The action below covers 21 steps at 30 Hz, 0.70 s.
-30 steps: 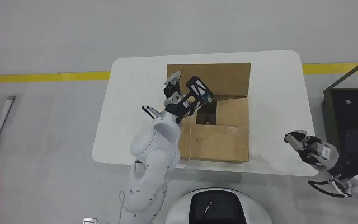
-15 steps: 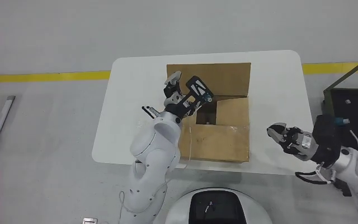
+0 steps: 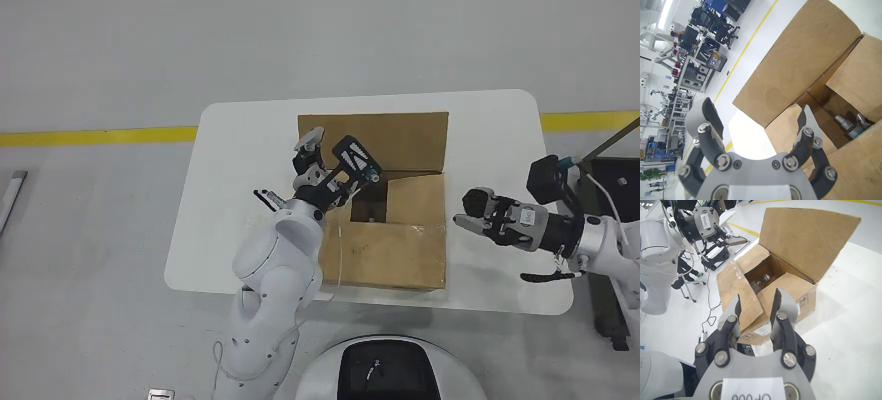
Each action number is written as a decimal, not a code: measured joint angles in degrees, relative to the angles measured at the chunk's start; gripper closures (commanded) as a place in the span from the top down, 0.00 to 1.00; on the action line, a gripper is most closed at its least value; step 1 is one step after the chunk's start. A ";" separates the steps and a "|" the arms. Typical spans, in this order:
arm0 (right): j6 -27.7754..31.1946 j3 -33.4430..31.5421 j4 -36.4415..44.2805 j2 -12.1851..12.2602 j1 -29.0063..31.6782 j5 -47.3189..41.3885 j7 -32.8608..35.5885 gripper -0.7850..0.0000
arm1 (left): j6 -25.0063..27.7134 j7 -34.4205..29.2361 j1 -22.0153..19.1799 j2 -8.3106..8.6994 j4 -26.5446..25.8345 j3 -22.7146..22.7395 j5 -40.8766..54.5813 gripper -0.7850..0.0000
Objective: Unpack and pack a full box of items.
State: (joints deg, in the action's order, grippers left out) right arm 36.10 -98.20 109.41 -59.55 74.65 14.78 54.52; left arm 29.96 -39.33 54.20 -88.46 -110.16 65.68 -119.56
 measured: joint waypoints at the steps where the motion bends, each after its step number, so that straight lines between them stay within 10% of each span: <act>1: 0.00 0.00 0.00 0.00 0.00 0.00 0.00 1.00 | 0.00 0.00 0.00 0.00 0.00 0.00 0.00 1.00; 21: 0.23 6.48 -3.91 0.86 -4.92 -5.37 6.10 1.00 | 0.00 0.00 0.00 0.00 0.00 0.00 0.00 1.00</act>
State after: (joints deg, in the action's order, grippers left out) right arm 36.33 -91.72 105.50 -58.69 69.73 9.42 60.62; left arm 29.96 -39.33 54.20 -88.46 -110.16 65.68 -119.56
